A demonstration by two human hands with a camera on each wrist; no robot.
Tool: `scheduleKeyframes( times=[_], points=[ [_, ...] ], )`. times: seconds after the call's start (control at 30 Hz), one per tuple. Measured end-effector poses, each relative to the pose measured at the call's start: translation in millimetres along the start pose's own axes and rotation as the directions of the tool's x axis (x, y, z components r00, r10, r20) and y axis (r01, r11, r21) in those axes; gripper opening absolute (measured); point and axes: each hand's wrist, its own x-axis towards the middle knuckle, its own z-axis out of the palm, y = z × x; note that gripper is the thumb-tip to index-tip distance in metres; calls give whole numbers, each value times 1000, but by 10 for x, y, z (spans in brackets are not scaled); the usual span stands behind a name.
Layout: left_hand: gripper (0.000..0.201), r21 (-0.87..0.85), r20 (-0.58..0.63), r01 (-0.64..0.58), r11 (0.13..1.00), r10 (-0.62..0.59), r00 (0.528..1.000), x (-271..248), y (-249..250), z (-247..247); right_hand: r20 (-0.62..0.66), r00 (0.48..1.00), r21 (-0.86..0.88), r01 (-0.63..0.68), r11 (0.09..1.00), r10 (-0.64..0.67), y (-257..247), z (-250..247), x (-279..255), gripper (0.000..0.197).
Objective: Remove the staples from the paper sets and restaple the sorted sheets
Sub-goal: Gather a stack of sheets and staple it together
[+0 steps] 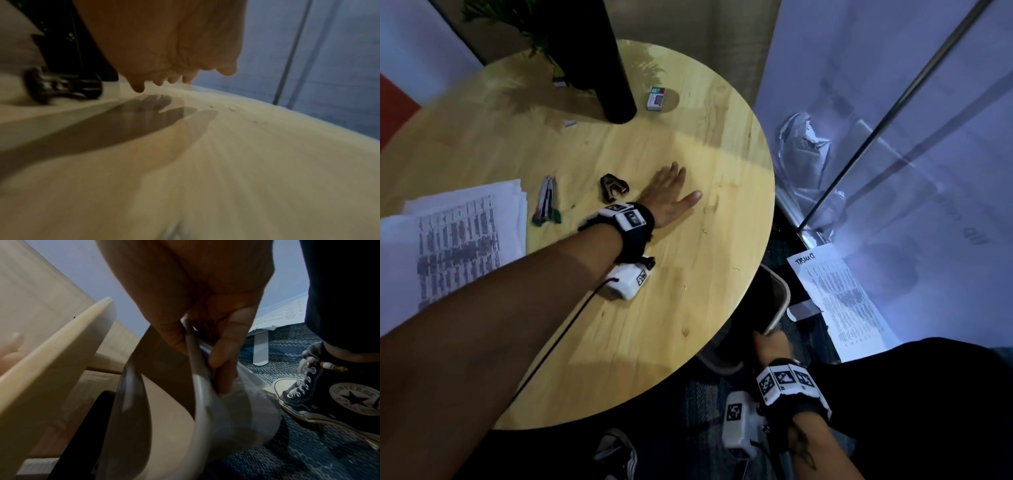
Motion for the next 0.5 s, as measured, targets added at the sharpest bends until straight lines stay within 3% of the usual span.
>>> scheduleKeyframes(
  times=[0.07, 0.13, 0.23, 0.37, 0.5],
  points=[
    [74, 32, 88, 67, 997, -70, 994, 138, 129, 45, 0, 1000, -10, 1, 1000, -1, 15, -6, 9, 24],
    [74, 89, 124, 44, 995, -55, 991, 162, 197, 136, 1, 1000, -9, 4, 1000, -4, 12, -19, 2, 23],
    [75, 224, 199, -165, 960, 121, 972, -73, 221, 305, 15, 1000, -29, 1, 1000, 0, -11, -10, -2, 27],
    [86, 383, 389, -500, 777, 355, 850, -579, 120, 514, 24, 1000, -50, -2, 999, 3, -9, 24, 11, 22],
    [86, 393, 447, -608, 690, 435, 782, -852, -124, 569, 42, 999, -62, 13, 998, -11, -9, 38, 1, 29]
  ],
)
